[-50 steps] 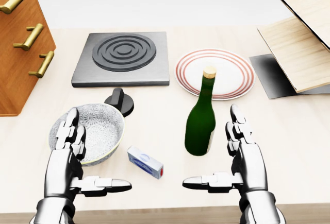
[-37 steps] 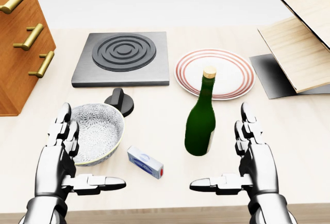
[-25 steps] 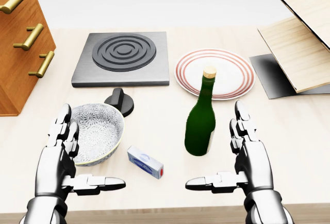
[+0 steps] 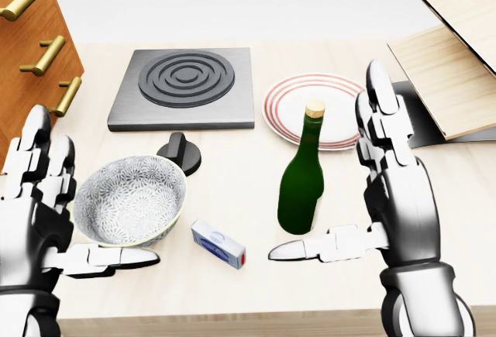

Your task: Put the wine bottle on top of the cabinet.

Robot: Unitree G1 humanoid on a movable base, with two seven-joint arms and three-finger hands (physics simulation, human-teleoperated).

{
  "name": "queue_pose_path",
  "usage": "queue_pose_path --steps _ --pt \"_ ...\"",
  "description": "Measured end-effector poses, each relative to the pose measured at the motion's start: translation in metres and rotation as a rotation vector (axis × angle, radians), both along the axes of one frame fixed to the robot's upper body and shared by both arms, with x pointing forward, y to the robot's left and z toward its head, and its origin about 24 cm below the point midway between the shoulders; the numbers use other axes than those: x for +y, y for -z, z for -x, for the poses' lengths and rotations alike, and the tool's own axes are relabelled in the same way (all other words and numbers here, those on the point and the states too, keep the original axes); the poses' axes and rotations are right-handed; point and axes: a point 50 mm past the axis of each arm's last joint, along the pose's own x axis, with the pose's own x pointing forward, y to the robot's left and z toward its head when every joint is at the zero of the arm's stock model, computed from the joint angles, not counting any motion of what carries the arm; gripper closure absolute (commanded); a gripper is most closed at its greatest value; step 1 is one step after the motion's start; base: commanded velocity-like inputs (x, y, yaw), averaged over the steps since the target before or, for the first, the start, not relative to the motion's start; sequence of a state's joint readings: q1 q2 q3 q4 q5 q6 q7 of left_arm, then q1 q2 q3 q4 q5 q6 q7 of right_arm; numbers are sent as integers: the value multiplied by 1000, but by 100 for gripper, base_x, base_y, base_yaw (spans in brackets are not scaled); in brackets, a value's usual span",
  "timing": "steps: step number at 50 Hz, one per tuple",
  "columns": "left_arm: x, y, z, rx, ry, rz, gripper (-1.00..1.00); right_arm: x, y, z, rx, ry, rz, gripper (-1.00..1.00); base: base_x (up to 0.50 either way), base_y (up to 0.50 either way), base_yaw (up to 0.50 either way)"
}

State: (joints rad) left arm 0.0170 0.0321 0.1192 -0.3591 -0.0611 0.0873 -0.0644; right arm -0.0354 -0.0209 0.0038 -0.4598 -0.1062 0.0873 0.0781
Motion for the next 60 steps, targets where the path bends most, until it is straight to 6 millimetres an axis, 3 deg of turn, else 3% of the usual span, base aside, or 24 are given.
queue_pose_path --steps 9,23,36,60 --pt "12 -53 28 -246 -37 2 -100 8 -44 34 -224 -20 58 -100 0 0 0" --pt "23 -101 73 -510 -70 3 -100 14 -71 80 -378 -18 92 -100 0 0 0" --pt "24 -114 88 -587 -78 -9 -100 19 -79 91 -432 -26 105 -100 0 2 0" --pt "26 -107 86 -546 -85 -20 -100 25 -72 83 -390 -30 142 -100 0 50 0"
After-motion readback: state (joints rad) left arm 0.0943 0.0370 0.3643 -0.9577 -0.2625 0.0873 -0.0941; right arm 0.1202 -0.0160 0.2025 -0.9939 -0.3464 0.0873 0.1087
